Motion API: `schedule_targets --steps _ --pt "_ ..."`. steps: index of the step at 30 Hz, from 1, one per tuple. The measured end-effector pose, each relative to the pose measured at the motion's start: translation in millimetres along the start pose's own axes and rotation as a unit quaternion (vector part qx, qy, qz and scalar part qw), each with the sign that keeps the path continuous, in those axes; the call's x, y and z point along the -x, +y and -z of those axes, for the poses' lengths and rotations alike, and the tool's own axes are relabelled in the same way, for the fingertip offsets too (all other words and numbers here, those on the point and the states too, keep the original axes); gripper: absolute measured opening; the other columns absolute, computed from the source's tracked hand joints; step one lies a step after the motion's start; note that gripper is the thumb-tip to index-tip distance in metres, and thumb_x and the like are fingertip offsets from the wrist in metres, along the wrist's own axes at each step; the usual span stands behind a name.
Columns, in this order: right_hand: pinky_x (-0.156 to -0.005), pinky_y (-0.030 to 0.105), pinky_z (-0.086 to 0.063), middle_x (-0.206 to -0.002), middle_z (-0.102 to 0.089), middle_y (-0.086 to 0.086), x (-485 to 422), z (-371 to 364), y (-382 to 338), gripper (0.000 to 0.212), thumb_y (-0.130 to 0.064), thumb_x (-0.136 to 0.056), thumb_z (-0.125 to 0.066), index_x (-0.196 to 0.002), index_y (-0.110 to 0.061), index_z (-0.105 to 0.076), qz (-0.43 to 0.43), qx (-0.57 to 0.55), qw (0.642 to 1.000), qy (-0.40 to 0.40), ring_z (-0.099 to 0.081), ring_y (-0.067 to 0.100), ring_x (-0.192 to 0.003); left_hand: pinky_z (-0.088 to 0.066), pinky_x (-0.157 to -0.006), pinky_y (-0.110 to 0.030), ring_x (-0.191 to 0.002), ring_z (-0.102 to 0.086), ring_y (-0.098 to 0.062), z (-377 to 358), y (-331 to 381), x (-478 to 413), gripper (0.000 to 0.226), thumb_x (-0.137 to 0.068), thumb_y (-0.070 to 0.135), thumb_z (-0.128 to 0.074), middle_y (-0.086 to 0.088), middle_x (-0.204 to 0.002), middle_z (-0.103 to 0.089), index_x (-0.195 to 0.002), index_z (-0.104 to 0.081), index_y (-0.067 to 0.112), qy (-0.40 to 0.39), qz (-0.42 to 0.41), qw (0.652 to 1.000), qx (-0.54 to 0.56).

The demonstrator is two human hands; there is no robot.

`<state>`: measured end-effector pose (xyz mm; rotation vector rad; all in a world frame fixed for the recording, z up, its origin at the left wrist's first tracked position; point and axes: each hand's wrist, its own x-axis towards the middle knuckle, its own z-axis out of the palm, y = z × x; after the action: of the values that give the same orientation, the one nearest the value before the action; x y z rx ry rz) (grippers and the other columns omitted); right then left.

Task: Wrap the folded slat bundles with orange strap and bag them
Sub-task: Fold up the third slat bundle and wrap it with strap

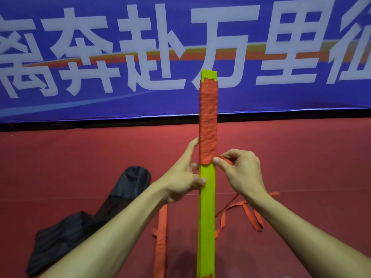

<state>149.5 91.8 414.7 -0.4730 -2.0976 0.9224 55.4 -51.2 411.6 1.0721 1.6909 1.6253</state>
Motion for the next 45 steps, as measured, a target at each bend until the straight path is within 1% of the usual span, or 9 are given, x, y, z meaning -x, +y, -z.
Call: schedule_targets --steps 4,8,14,22,26,30,34,39,45 --pt "-0.057 0.031 -0.044 -0.056 -0.063 -0.010 0.5 1.1 2.2 0.023 -0.036 -0.077 -0.080 -0.062 -0.024 -0.067 -0.007 -0.004 1.000 -0.003 -0.053 0.005 -0.054 -0.057 -0.071 -0.038 -0.089 -0.072 -0.028 1.7 0.7 3.7 0.104 -0.087 -0.026 -0.052 -0.021 -0.103 -0.069 -0.148 -0.019 0.051 -0.040 -0.008 0.999 0.005" --pt "-0.055 0.033 -0.037 -0.051 -0.051 -0.006 -2.7 3.4 11.3 0.038 -0.046 -0.074 -0.080 -0.060 -0.017 -0.061 -0.048 0.007 0.999 0.004 -0.045 0.015 -0.054 -0.060 -0.081 -0.043 -0.100 -0.071 -0.038 -0.1 4.0 6.4 0.103 -0.084 -0.020 -0.065 -0.030 -0.116 -0.061 -0.134 -0.030 0.063 0.009 -0.010 1.000 -0.003" --pt "-0.049 0.019 -0.032 -0.053 -0.053 -0.006 3.5 1.1 -4.2 0.031 -0.038 -0.076 -0.080 -0.065 -0.015 -0.063 0.001 -0.011 0.999 -0.035 -0.043 0.008 -0.051 -0.061 -0.078 -0.037 -0.075 -0.068 -0.021 -6.3 4.3 5.0 0.100 -0.083 -0.009 -0.073 -0.023 -0.103 -0.062 -0.136 -0.030 0.064 0.094 -0.038 0.993 -0.055" --pt "-0.054 0.035 -0.044 -0.053 -0.059 -0.003 4.8 -5.5 -9.0 0.032 -0.037 -0.074 -0.082 -0.060 -0.017 -0.061 0.020 -0.002 1.000 -0.012 -0.051 0.015 -0.053 -0.060 -0.082 -0.042 -0.083 -0.072 -0.013 -9.9 -2.1 -2.0 0.113 -0.066 0.020 -0.091 0.000 -0.085 -0.072 -0.145 -0.021 0.057 0.180 -0.053 0.968 -0.167" --pt "-0.053 0.033 -0.041 -0.053 -0.058 -0.006 5.5 -3.3 -9.0 0.031 -0.036 -0.076 -0.081 -0.058 -0.023 -0.059 0.027 -0.003 1.000 -0.013 -0.047 0.009 -0.051 -0.058 -0.086 -0.040 -0.096 -0.067 -0.014 -7.8 1.4 -3.9 0.073 -0.067 0.008 -0.088 0.007 -0.100 -0.071 -0.124 -0.051 0.035 0.138 -0.091 0.974 -0.154" --pt "-0.053 0.027 -0.035 -0.054 -0.057 -0.011 4.0 2.4 -3.6 0.025 -0.034 -0.078 -0.080 -0.063 -0.023 -0.063 0.016 -0.008 1.000 -0.014 -0.047 0.004 -0.051 -0.057 -0.077 -0.030 -0.098 -0.066 -0.013 -0.5 1.9 -1.1 0.097 -0.082 -0.020 -0.066 0.004 -0.119 -0.062 -0.145 -0.028 0.042 0.008 -0.079 0.993 -0.088" --pt "-0.053 0.015 -0.036 -0.057 -0.066 -0.010 3.6 6.4 -2.4 0.020 -0.031 -0.078 -0.080 -0.066 -0.017 -0.070 0.015 -0.023 0.999 -0.025 -0.054 -0.002 -0.053 -0.057 -0.073 -0.032 -0.078 -0.066 -0.011 4.4 2.7 4.2 0.104 -0.084 -0.022 -0.058 -0.010 -0.110 -0.062 -0.144 -0.019 0.054 -0.073 -0.052 0.995 -0.035" --pt "-0.054 0.029 -0.036 -0.051 -0.055 -0.007 -1.1 7.9 3.9 0.030 -0.038 -0.075 -0.081 -0.060 -0.019 -0.063 -0.020 -0.008 1.000 0.000 -0.047 0.010 -0.052 -0.057 -0.078 -0.036 -0.095 -0.069 -0.023 3.7 1.4 5.5 0.109 -0.084 -0.015 -0.067 -0.028 -0.120 -0.060 -0.140 -0.024 0.067 -0.045 -0.056 0.997 -0.016" --pt "-0.054 0.024 -0.037 -0.056 -0.058 -0.008 2.8 6.5 -4.9 0.024 -0.036 -0.076 -0.081 -0.067 -0.018 -0.067 -0.014 -0.011 0.999 -0.032 -0.048 0.004 -0.053 -0.058 -0.073 -0.030 -0.067 -0.066 -0.016 -5.2 4.8 5.6 0.103 -0.087 -0.007 -0.070 -0.022 -0.110 -0.060 -0.146 -0.021 0.061 0.064 -0.045 0.995 -0.063"
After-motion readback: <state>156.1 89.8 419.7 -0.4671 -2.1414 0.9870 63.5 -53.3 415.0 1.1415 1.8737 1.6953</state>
